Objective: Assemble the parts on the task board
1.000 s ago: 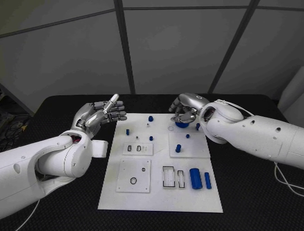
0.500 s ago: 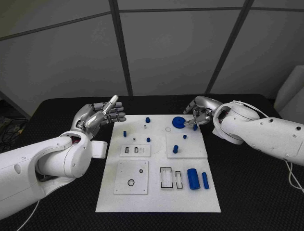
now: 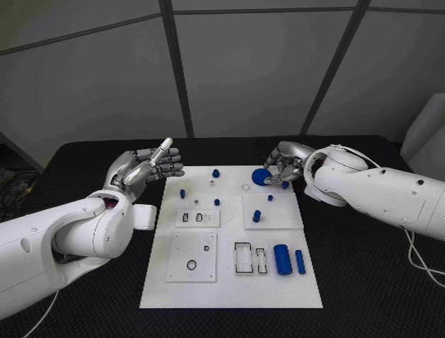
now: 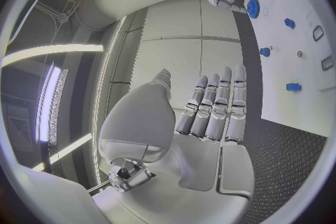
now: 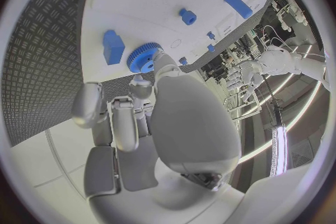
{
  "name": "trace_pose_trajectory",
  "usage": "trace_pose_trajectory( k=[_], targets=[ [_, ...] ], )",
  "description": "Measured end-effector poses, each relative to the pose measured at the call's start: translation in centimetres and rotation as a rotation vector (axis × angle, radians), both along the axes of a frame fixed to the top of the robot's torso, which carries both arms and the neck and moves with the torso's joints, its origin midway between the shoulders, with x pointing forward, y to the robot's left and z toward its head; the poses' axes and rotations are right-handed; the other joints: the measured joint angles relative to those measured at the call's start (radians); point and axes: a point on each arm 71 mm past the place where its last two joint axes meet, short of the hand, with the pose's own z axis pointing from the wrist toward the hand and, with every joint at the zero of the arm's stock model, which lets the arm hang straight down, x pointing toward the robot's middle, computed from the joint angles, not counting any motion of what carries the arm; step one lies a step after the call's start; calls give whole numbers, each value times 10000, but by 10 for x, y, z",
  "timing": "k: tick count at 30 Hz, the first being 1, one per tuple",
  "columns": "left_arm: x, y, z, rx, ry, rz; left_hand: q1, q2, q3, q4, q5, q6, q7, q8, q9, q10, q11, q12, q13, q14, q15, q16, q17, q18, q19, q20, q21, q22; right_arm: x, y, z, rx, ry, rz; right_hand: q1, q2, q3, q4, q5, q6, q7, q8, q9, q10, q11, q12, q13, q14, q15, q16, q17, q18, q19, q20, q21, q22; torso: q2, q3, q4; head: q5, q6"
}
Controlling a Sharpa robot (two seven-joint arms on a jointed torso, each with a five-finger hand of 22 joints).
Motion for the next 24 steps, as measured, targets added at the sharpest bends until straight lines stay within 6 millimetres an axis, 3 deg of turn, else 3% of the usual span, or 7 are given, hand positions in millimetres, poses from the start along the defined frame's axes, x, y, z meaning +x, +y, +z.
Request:
trace_pose_trajectory(
  k=[8, 24],
  targets=[
    [0, 0, 0, 3, 21, -3, 0, 0, 0, 0, 0, 0, 0, 0, 0, 0, 0, -45, 0, 0, 0, -28, 0, 0, -32, 32, 0, 0, 1, 3, 0, 6, 17, 24, -8, 7, -15, 15, 0, 33, 33, 57, 10, 194, 6, 555, 635, 0, 0, 66, -1, 1, 49, 21, 73, 125, -1, 1, 0, 22, -30],
    [1, 0, -1, -1, 54, -26, 0, 0, 0, 0, 0, 0, 0, 1, 0, 0, 0, -44, 1, 0, 0, -28, -2, -1, -31, 32, 0, 0, 4, 8, -2, -259, 11, 91, 121, 317, 75, -75, 56, 347, -29, 234, 55, 641, -13, 1701, 1893, 0, -1, 202, -2, 2, 191, 17, 183, 370, 0, 10, -11, 58, -67]
  ],
)
